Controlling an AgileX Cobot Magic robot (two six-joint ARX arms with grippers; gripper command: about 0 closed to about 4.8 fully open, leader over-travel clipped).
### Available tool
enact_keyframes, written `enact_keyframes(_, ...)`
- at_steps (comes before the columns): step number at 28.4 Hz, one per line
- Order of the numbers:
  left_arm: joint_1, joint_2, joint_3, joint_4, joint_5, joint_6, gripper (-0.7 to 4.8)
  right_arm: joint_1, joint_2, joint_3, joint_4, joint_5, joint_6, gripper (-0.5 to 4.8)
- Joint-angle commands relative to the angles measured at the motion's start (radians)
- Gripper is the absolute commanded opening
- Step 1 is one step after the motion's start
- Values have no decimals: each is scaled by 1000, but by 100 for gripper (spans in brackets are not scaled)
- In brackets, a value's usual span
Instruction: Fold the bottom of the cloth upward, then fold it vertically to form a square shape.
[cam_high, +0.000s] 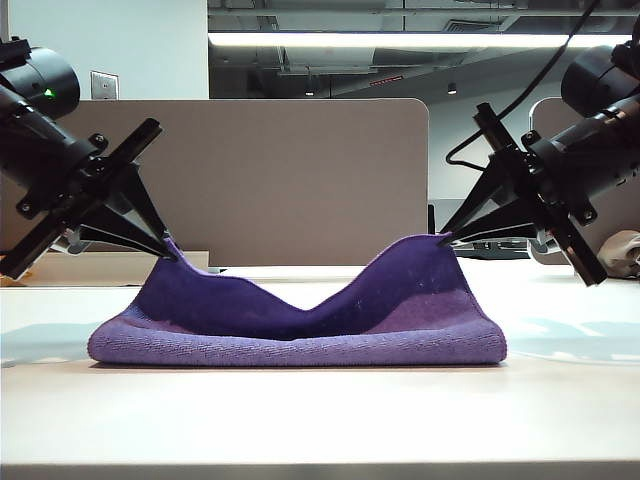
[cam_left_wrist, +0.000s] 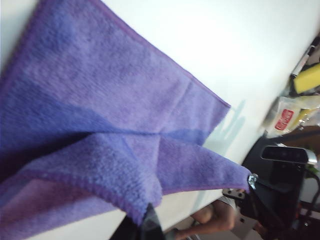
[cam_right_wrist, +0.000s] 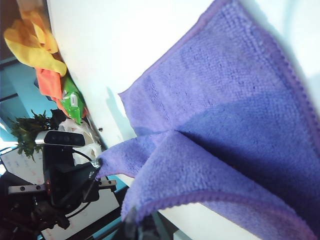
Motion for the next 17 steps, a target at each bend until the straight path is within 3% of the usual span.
enact_keyframes(1, 1, -1, 3, 4, 39, -52, -5, -4, -4, 5, 14, -14, 25, 22)
enact_keyframes(4, 4, -1, 3, 14, 64, -115, -5, -13, -4, 5, 14, -8, 78, 22)
enact_keyframes(7, 14, -1, 3, 48, 69, -237, -5, -16, -4, 5, 25, 1, 209, 22)
enact_keyframes(14, 27, -1, 3, 175, 82, -450, -5, -18, -2, 5, 34, 79, 328, 23)
enact_keyframes(17, 32, 2, 3, 193, 79, -492, -5, -17, 3, 5, 65, 90, 366, 34)
